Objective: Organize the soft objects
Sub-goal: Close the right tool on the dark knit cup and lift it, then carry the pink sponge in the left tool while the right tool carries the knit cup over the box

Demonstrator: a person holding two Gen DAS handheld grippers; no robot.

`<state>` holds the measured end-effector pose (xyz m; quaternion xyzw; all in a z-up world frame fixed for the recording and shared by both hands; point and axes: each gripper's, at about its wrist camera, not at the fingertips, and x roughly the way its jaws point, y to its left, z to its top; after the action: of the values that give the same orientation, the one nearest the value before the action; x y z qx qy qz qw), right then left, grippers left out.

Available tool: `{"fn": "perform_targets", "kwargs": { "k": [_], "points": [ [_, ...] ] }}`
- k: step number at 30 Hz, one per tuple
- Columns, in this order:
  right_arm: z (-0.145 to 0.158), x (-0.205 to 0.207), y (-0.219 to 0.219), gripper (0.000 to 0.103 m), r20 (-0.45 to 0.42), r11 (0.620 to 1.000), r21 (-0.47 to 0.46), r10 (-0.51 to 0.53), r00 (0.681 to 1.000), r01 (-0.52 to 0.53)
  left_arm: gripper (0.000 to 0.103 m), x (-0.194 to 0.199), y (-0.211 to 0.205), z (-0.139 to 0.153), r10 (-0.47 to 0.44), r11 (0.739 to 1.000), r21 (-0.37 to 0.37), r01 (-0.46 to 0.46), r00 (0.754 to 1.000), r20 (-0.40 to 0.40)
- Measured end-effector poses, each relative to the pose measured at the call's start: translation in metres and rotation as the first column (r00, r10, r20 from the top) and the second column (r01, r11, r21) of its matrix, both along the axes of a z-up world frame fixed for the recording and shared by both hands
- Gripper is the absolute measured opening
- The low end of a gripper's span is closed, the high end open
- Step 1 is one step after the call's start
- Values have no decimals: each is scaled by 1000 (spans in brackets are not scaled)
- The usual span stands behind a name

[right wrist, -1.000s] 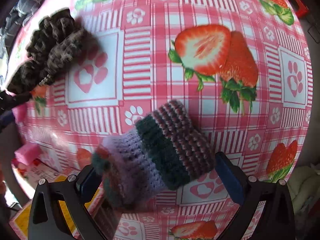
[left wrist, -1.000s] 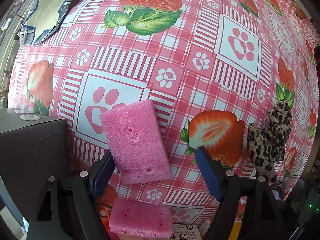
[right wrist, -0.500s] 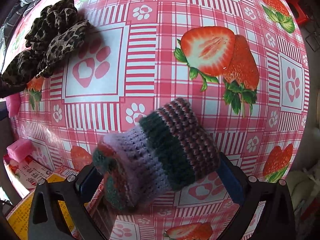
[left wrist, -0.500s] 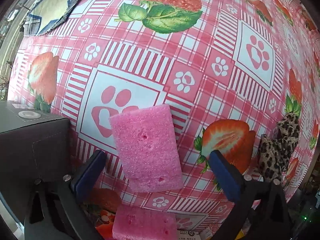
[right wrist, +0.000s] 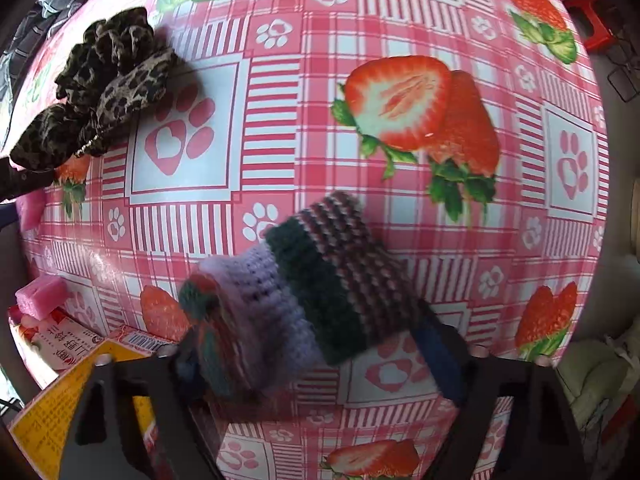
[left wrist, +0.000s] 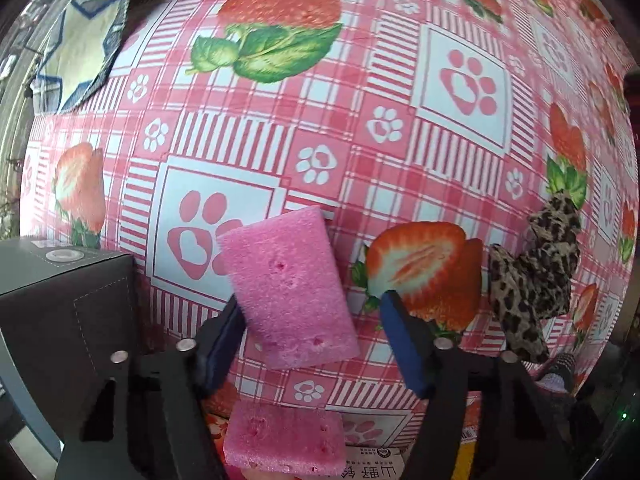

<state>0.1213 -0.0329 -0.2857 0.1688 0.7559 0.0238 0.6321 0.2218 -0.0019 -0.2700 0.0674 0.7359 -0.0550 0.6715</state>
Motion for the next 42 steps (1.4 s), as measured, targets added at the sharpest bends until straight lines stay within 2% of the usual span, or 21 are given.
{"fn": "perform_targets", "kwargs": {
  "k": [1, 2, 3, 4, 6, 11, 19, 23, 26, 29, 30, 31, 33, 37, 42],
  "points": [
    [2, -1, -2, 61, 4, 1000, 0, -2, 1000, 2, 54, 0, -4, 1, -28, 1000, 1, 28, 1000, 4],
    [4, -2, -6, 53, 9, 1000, 0, -6, 1000, 6, 54, 0, -6, 2, -43, 999, 2, 43, 999, 6],
    [6, -3, -10, 35, 14, 1000, 2, -13, 1000, 13, 54, -1, -7, 2, -54, 999, 5, 54, 998, 10],
    [7, -4, -14, 25, 13, 1000, 10, -20, 1000, 20, 54, -2, -7, 4, -64, 998, 11, 64, 998, 22],
    [9, -7, -23, 25, 9, 997, 50, -58, 998, 58, 54, -7, -9, 9, -85, 996, 19, 84, 995, 44],
    [21, -18, -39, 25, 40, 990, 85, -114, 993, 110, 54, -15, -8, 34, -152, 988, 33, 149, 983, 105],
    [56, -40, -59, 25, 89, 979, 127, -170, 981, 158, 54, -41, -14, 77, -242, 970, 19, 243, 953, 180],
    [74, -49, -74, 25, 117, 976, 126, -192, 974, 177, 54, -67, -17, 94, -280, 959, 17, 282, 939, 200],
    [83, -52, -81, 25, 131, 976, 121, -196, 972, 180, 54, -86, -16, 103, -285, 957, 7, 290, 938, 199],
    [75, -52, -77, 25, 106, 975, 143, -184, 977, 168, 54, -98, -9, 112, -285, 957, -6, 292, 938, 198],
    [69, -49, -77, 30, 94, 975, 142, -184, 978, 170, 54, -103, -6, 115, -287, 956, -7, 294, 937, 198],
    [65, -47, -70, 55, 92, 978, 124, -181, 979, 169, 54, -105, -6, 116, -291, 955, -6, 298, 936, 199],
    [59, -44, -66, 90, 113, 985, 77, -164, 980, 156, 54, -107, -3, 118, -296, 953, 2, 302, 933, 202],
    [64, -35, -66, 90, 194, 988, 15, -153, 969, 153, 54, -111, 1, 122, -301, 952, 6, 306, 931, 206],
    [49, -14, -78, 90, 165, 983, 3, -179, 970, 182, 54, -121, 2, 123, -313, 949, 22, 315, 929, 197]
  ]
}}
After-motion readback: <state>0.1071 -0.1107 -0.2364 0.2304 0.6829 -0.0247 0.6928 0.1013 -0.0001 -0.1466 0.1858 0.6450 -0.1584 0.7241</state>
